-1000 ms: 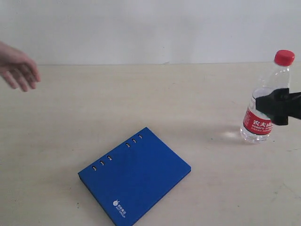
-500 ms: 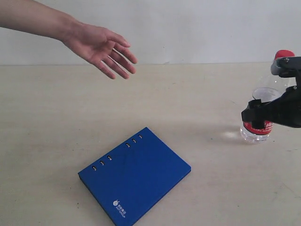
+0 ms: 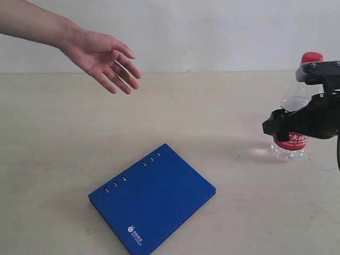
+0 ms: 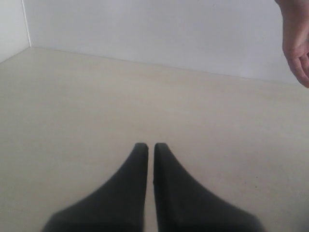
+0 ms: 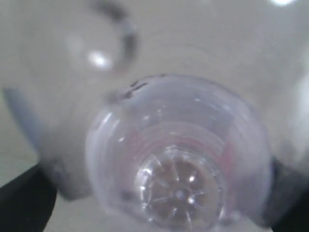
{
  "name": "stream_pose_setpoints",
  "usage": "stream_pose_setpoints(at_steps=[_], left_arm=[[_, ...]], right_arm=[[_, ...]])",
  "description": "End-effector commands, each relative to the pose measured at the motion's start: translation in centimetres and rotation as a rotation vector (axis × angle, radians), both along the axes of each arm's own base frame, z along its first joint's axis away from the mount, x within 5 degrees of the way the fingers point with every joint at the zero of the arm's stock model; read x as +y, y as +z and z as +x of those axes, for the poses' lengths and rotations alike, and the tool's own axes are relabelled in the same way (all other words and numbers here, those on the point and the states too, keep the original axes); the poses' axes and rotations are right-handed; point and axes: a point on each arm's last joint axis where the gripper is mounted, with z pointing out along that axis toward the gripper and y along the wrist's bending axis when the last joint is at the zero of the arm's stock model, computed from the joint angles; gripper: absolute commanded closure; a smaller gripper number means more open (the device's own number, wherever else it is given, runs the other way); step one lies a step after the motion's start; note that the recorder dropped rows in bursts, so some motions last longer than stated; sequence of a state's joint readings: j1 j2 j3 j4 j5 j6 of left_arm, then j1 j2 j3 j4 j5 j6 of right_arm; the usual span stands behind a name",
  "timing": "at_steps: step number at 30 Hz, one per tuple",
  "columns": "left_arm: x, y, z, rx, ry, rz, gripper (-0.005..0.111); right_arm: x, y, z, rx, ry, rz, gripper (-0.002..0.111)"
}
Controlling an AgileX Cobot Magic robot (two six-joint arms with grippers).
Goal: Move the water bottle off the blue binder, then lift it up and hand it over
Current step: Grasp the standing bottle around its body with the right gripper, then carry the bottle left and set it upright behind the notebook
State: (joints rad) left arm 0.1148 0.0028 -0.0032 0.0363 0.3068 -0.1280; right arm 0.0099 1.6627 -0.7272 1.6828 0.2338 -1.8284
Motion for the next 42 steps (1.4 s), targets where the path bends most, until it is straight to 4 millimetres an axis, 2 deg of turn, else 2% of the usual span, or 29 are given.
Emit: stream_pose_setpoints(at_steps=[1, 11, 13, 15, 18, 19, 20, 28, 31, 33, 36, 39, 42], left_arm=[[0.0, 0.0, 0.0, -0.011, -0.006, 0.002, 0.102], [0.0, 0.0, 0.0, -0.011, -0.006, 0.002, 0.102], [0.0, 0.0, 0.0, -0.011, -0.006, 0.002, 0.102], [0.0, 0.0, 0.0, -0.011, -0.006, 0.002, 0.102], [0.0, 0.0, 0.0, -0.011, -0.006, 0.002, 0.102], [0.0, 0.0, 0.0, -0.011, -0.006, 0.002, 0.102], [0.0, 0.0, 0.0, -0.011, -0.006, 0.002, 0.102], [0.0, 0.0, 0.0, -0.011, -0.006, 0.002, 0.102], [0.0, 0.0, 0.0, -0.011, -0.006, 0.002, 0.102], [0.0, 0.0, 0.0, -0.011, -0.006, 0.002, 0.102], [0.0, 0.0, 0.0, -0.011, -0.006, 0.002, 0.102], [0.0, 0.0, 0.0, -0.011, -0.006, 0.002, 0.102], [0.0, 0.0, 0.0, -0.011, -0.006, 0.002, 0.102]], right_arm=[[0.1, -0.6, -0.2, 0.017, 0.026, -0.010, 0.004], [-0.7, -0.8, -0.1, 0.048, -0.109, -0.010, 0.005], [-0.7, -0.8, -0.1, 0.047, -0.106, -0.010, 0.012], [-0.6, -0.8, -0.1, 0.047, -0.102, -0.006, 0.030], [0.1, -0.6, -0.2, 0.043, -0.028, 0.038, 0.079], [0.5, -0.6, -0.3, 0.036, 0.022, 0.051, 0.103], [0.8, -0.5, -0.3, 0.031, 0.047, 0.068, 0.108], [0.4, 0.5, 0.1, -0.011, 0.027, 0.038, 0.109], [-1.0, 2.4, 1.7, -0.074, -0.114, -0.050, 0.109], [-1.4, 2.6, 2.8, -0.079, -0.176, -0.039, 0.109], [-0.9, 2.8, 4.8, -0.102, -0.148, 0.003, 0.109], [0.4, 2.6, 8.1, -0.125, -0.058, 0.122, 0.109], [-0.2, 1.6, 9.2, -0.108, -0.118, 0.078, 0.109]])
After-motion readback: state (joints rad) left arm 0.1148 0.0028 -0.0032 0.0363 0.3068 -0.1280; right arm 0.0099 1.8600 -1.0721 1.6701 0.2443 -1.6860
